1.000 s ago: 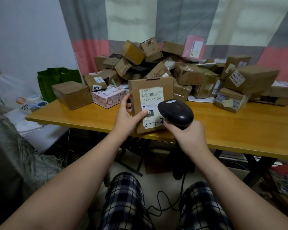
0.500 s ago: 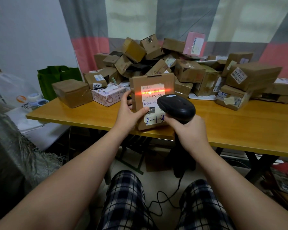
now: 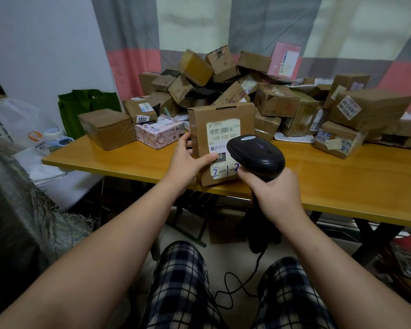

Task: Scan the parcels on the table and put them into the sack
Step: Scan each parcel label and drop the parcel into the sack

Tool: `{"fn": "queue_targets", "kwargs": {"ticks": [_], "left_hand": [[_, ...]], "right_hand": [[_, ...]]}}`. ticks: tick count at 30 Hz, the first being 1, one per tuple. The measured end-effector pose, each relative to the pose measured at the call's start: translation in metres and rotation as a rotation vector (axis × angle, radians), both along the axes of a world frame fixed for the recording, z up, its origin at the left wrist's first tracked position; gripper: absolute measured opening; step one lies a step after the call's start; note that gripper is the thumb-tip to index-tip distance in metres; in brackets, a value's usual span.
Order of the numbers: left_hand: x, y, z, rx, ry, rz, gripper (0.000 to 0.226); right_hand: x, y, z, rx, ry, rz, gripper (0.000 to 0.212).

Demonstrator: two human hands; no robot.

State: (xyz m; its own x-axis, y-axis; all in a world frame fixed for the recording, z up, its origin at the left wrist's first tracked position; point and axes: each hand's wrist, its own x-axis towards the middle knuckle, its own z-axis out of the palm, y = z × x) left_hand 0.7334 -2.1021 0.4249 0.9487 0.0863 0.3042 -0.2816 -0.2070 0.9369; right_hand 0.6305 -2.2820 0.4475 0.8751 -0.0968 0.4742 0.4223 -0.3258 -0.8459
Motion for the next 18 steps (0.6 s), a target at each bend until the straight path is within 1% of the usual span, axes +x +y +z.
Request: {"fn": "queue_targets", "kwargs": {"ticks": [3,6,8,10,13,15,18], "left_hand": [[-0.005,0.015,0.001,0.011,0.03,0.026,0.085],[-0.022,0.044,0.004,-0.005,0.003,0.08,0.079],[-0.041,0.07,0.008,-0.01,-0.032,0.155,0.079],[-0.066,0.1,0.008,-0.022,-0.062,0.259,0.078],[-0.118,0.149,-0.002,-0.054,-0.089,0.447,0.073],[-0.16,0.182,-0.012,-0.037,-0.068,0.597,0.078],[-0.22,0.224,-0.032,-0.027,0.011,0.796,0.088]], "right_hand": [[0.002,0.005,-0.001,0.037,0.043,0.084,0.011],[0.002,0.023,0.002,0.038,0.018,0.161,0.016],[0.003,0.044,0.004,0.051,0.011,0.263,0.02],[0.003,0.07,0.003,0.051,0.033,0.401,0.024],[0.001,0.118,-0.006,0.012,0.089,0.59,0.021],[-0.002,0.152,-0.017,-0.016,0.13,0.682,0.023],[-0.009,0.2,-0.038,-0.11,0.19,0.805,0.028]]}}
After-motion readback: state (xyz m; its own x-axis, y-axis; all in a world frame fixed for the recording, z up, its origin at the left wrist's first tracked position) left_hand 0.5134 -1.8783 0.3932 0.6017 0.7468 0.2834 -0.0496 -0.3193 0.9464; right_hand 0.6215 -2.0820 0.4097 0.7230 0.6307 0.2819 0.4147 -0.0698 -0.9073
